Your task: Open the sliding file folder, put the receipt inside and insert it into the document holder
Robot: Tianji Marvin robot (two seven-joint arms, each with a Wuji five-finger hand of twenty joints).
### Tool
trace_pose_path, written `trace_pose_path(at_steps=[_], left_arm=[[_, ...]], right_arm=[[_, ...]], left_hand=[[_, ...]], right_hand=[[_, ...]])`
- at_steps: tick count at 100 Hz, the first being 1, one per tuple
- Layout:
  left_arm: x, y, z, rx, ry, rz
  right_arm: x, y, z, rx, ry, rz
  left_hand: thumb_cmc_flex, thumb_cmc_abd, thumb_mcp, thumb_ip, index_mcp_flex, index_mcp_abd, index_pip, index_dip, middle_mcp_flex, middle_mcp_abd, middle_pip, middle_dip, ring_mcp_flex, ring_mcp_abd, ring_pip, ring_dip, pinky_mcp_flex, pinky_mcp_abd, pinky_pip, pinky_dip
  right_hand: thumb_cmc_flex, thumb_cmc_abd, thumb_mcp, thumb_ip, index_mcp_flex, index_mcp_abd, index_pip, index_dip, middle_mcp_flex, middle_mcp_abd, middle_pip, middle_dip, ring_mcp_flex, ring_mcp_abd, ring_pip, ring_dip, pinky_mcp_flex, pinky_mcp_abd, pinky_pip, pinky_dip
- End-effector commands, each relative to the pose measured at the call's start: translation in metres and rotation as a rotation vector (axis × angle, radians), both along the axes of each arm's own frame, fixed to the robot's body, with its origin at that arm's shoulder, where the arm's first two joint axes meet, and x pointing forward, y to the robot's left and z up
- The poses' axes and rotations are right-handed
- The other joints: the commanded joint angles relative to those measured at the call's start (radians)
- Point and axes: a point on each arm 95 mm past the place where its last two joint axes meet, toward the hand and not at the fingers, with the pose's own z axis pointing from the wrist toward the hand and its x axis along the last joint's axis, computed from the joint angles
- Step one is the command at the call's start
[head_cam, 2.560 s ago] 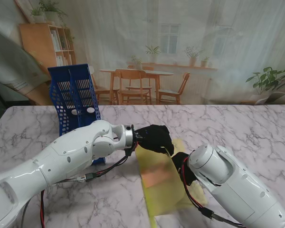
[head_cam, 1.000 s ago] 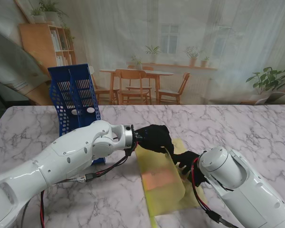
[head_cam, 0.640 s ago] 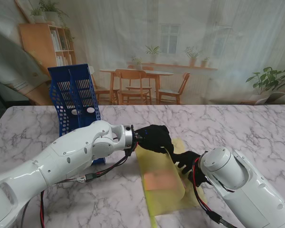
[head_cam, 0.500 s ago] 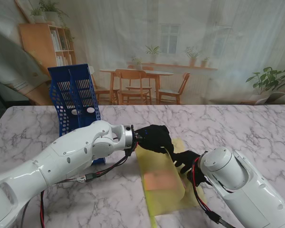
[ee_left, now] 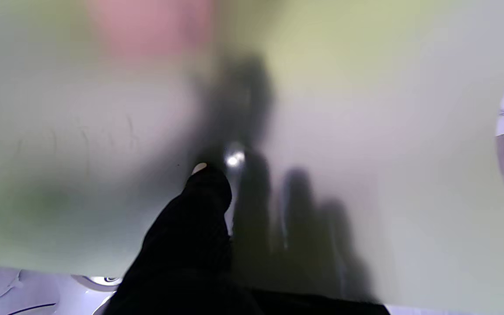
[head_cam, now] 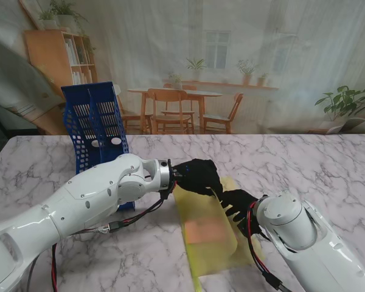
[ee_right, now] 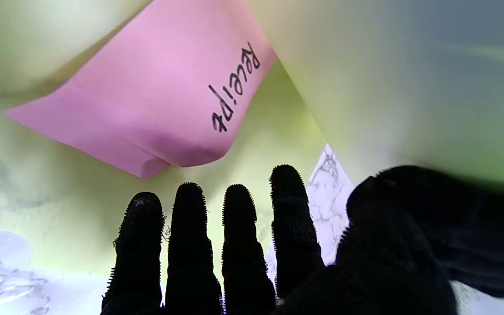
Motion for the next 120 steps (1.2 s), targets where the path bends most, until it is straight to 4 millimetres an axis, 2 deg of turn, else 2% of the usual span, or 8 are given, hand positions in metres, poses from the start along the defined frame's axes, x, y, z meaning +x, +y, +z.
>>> trace_pose_path(at_steps=[1, 21, 38, 40, 42, 53, 80, 120], left_arm=[[-0.001, 0.000, -0.003, 0.018, 0.003, -0.003], [-0.002, 0.004, 0.000, 0.010, -0.010, 0.000], [-0.002, 0.008, 0.000, 0.009, -0.016, 0.005], [-0.002, 0.009, 0.000, 0.010, -0.016, 0.005], [-0.002, 0.009, 0.000, 0.010, -0.017, 0.005], [-0.002, 0.012, -0.002, 0.003, -0.025, 0.006], [-0.004, 0.018, 0.010, -0.040, -0.067, 0.021], [-0.007, 0.022, 0.024, -0.074, -0.109, 0.021]], right_arm=[[-0.002, -0.001, 0.011, 0.020, -0.052, -0.016], [-0.007, -0.022, 0.030, 0.059, -0.219, -0.079], [-0.013, -0.043, 0.043, 0.099, -0.329, -0.105], [-0.014, -0.045, 0.045, 0.108, -0.347, -0.109], [-0.014, -0.047, 0.046, 0.116, -0.364, -0.115], [-0.020, -0.062, 0.054, 0.141, -0.462, -0.146], [-0.025, -0.098, 0.050, 0.022, -0.520, -0.242], [-0.016, -0.126, 0.012, -0.107, -0.383, -0.377]], left_hand=[[0.060, 0.068, 0.054, 0.017, 0.081, -0.030, 0.190, 0.047, 0.032, -0.038, 0.044, 0.011, 0.010, 0.014, 0.023, 0.009, -0.009, -0.033, 0.039, 0.016], [0.060, 0.068, 0.054, 0.017, 0.082, -0.030, 0.192, 0.047, 0.032, -0.038, 0.044, 0.012, 0.010, 0.012, 0.024, 0.009, -0.009, -0.033, 0.039, 0.016], [0.060, 0.069, 0.054, 0.017, 0.082, -0.030, 0.191, 0.047, 0.032, -0.038, 0.045, 0.012, 0.010, 0.012, 0.024, 0.009, -0.009, -0.034, 0.038, 0.016], [0.060, 0.068, 0.054, 0.017, 0.082, -0.030, 0.191, 0.047, 0.032, -0.039, 0.045, 0.012, 0.010, 0.012, 0.024, 0.009, -0.008, -0.034, 0.039, 0.016], [0.060, 0.068, 0.054, 0.017, 0.082, -0.030, 0.192, 0.048, 0.032, -0.039, 0.045, 0.012, 0.010, 0.012, 0.024, 0.009, -0.008, -0.034, 0.039, 0.016], [0.060, 0.067, 0.053, 0.016, 0.082, -0.031, 0.193, 0.048, 0.035, -0.036, 0.046, 0.012, 0.014, 0.012, 0.027, 0.010, -0.005, -0.033, 0.041, 0.017], [0.060, 0.069, 0.052, 0.017, 0.081, -0.030, 0.192, 0.049, 0.033, -0.035, 0.046, 0.012, 0.013, 0.014, 0.026, 0.010, -0.006, -0.032, 0.042, 0.017], [0.060, 0.071, 0.051, 0.017, 0.079, -0.031, 0.191, 0.050, 0.033, -0.035, 0.046, 0.011, 0.013, 0.013, 0.026, 0.010, -0.005, -0.033, 0.042, 0.017]], right_hand=[[-0.024, -0.016, -0.055, -0.020, 0.007, 0.010, 0.026, -0.009, -0.013, 0.005, 0.010, 0.011, 0.009, -0.002, -0.002, -0.004, -0.002, -0.018, 0.006, -0.004], [-0.021, -0.033, -0.040, -0.019, 0.022, 0.037, 0.023, -0.011, -0.011, 0.057, 0.031, 0.019, 0.019, 0.011, 0.039, 0.010, 0.006, -0.007, 0.032, 0.003], [-0.028, -0.044, -0.024, -0.019, 0.014, 0.037, 0.014, -0.012, -0.011, 0.054, 0.035, 0.019, 0.018, 0.012, 0.038, 0.007, 0.006, -0.001, 0.032, 0.000], [-0.172, -0.107, 0.238, -0.049, 0.015, 0.035, 0.009, -0.004, -0.008, 0.049, 0.034, 0.017, 0.026, 0.008, 0.026, -0.003, 0.005, 0.002, 0.023, -0.014], [-0.238, -0.141, 0.374, -0.067, 0.015, 0.032, 0.008, -0.004, -0.004, 0.044, 0.031, 0.015, 0.020, 0.006, 0.026, -0.002, 0.002, 0.002, 0.025, -0.013], [-0.278, -0.162, 0.447, -0.079, 0.000, 0.020, 0.000, -0.010, -0.007, 0.020, 0.001, 0.003, 0.004, -0.009, -0.053, -0.039, -0.024, 0.011, -0.056, -0.047], [-0.329, -0.131, 0.367, -0.076, -0.227, 0.085, -0.101, -0.071, -0.138, 0.068, -0.139, -0.057, -0.031, 0.021, -0.292, -0.139, -0.059, 0.026, -0.285, -0.081], [-0.342, -0.038, 0.106, -0.058, -0.309, 0.127, -0.144, -0.124, -0.176, 0.101, -0.152, -0.069, 0.003, 0.067, -0.351, -0.126, -0.028, 0.033, -0.301, -0.034]])
